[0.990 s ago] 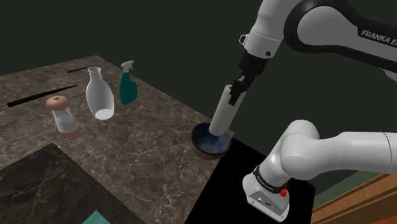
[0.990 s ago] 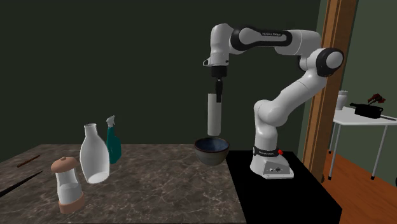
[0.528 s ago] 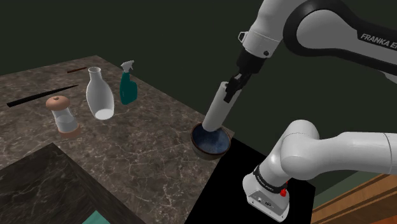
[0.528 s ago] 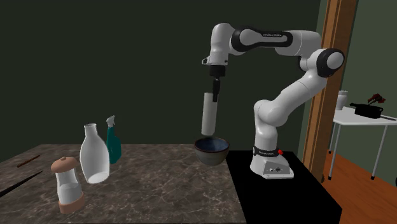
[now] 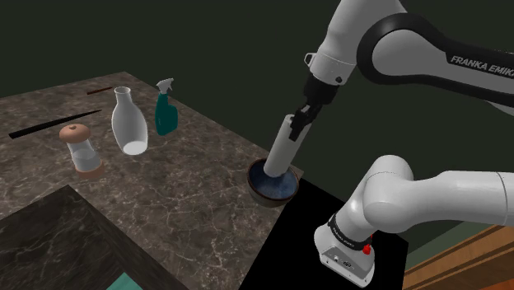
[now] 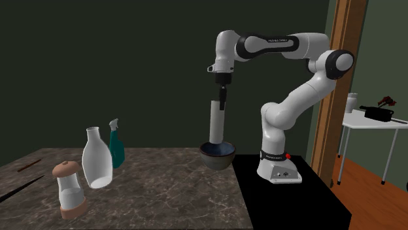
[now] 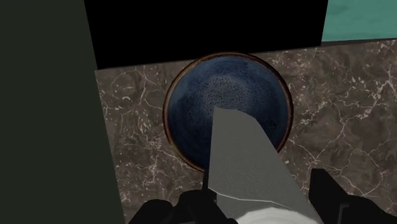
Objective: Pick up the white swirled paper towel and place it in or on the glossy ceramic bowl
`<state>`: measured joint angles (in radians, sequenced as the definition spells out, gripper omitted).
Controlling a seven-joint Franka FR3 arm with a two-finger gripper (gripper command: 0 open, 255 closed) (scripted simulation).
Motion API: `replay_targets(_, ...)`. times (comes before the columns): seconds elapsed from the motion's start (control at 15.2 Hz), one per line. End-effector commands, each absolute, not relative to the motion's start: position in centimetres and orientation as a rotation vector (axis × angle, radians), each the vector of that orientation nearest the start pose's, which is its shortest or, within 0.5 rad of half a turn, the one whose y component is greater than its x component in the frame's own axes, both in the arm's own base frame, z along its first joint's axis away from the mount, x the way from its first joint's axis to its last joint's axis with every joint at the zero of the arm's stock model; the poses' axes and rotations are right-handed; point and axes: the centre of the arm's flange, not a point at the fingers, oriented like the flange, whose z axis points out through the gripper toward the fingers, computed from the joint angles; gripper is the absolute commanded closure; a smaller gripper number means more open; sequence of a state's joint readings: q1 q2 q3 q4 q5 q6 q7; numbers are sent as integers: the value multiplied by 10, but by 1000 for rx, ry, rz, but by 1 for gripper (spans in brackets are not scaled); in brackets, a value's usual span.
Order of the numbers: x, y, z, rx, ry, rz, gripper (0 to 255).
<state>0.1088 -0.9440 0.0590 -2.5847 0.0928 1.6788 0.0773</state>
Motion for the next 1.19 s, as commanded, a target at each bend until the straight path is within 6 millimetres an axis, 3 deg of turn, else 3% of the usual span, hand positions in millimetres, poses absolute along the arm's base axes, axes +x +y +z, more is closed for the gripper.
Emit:
replay_targets(0.0, 261, 56, 506, -3095, -79, 11, 255)
replay_targets(0.07, 261, 56, 506, -3095, -79, 11, 255)
replay_targets(0.13, 254, 55, 503, -3095, -78, 12, 0)
replay_targets(0.33, 254, 48, 491, -3093, -80, 12, 0)
replay_targets(0.4, 262, 46, 498, -3093, -78, 12, 0)
replay_targets(0.46, 261, 56, 506, -3095, -79, 11, 0)
replay_targets(0.73, 262, 53, 555, -3095, -79, 11, 0)
replay_targets(1.12, 262, 53, 555, -3095, -79, 11, 0)
